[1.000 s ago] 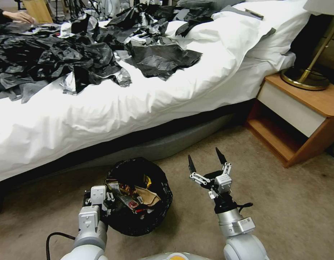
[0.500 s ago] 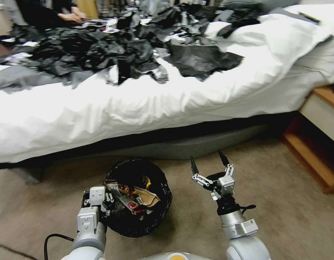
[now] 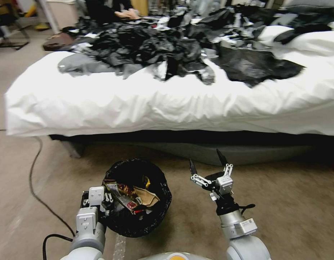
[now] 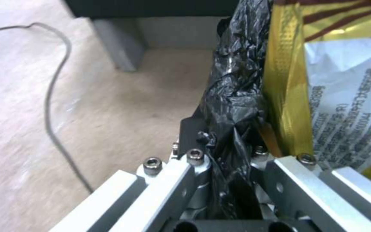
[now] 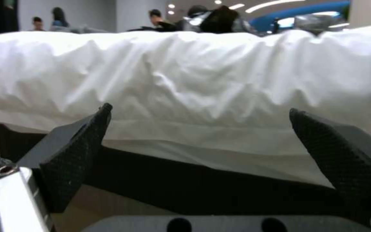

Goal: Pick up the trash bin, then pick up the garbage from the floor and place it into the trash bin.

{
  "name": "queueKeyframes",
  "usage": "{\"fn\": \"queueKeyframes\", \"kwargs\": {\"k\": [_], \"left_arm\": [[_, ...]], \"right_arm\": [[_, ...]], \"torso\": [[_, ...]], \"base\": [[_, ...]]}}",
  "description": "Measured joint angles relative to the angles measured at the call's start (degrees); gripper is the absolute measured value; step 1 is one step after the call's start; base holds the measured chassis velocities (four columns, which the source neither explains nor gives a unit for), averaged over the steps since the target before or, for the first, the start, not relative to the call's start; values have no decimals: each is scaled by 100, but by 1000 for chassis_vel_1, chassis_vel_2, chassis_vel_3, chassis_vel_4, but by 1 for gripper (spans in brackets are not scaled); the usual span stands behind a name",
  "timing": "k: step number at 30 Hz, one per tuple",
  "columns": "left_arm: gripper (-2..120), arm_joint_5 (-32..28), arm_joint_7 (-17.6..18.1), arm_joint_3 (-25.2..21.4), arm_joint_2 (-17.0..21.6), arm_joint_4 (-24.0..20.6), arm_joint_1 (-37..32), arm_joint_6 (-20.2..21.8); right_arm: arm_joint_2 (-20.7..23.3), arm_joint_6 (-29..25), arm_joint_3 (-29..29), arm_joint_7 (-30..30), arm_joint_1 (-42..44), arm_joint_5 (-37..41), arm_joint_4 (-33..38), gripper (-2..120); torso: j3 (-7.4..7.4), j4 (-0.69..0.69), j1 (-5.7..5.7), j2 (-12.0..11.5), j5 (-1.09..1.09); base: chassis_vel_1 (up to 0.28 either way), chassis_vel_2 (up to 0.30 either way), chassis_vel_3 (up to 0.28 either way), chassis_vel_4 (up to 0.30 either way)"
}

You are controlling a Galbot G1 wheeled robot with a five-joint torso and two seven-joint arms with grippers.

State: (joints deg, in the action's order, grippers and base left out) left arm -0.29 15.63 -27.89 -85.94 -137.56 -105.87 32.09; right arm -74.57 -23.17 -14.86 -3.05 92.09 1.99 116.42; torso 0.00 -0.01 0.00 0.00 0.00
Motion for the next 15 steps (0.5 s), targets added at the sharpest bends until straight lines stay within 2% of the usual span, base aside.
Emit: {"fn": "queueKeyframes", "kwargs": {"k": [15], "left_arm": [[1, -28, 3, -21, 13, -13, 26, 16]], "right_arm": [[-9, 23, 61, 85, -36, -18, -31, 100]], "torso": [[0, 0, 0, 0, 0]], "base": [[123, 124, 122, 127]]}}
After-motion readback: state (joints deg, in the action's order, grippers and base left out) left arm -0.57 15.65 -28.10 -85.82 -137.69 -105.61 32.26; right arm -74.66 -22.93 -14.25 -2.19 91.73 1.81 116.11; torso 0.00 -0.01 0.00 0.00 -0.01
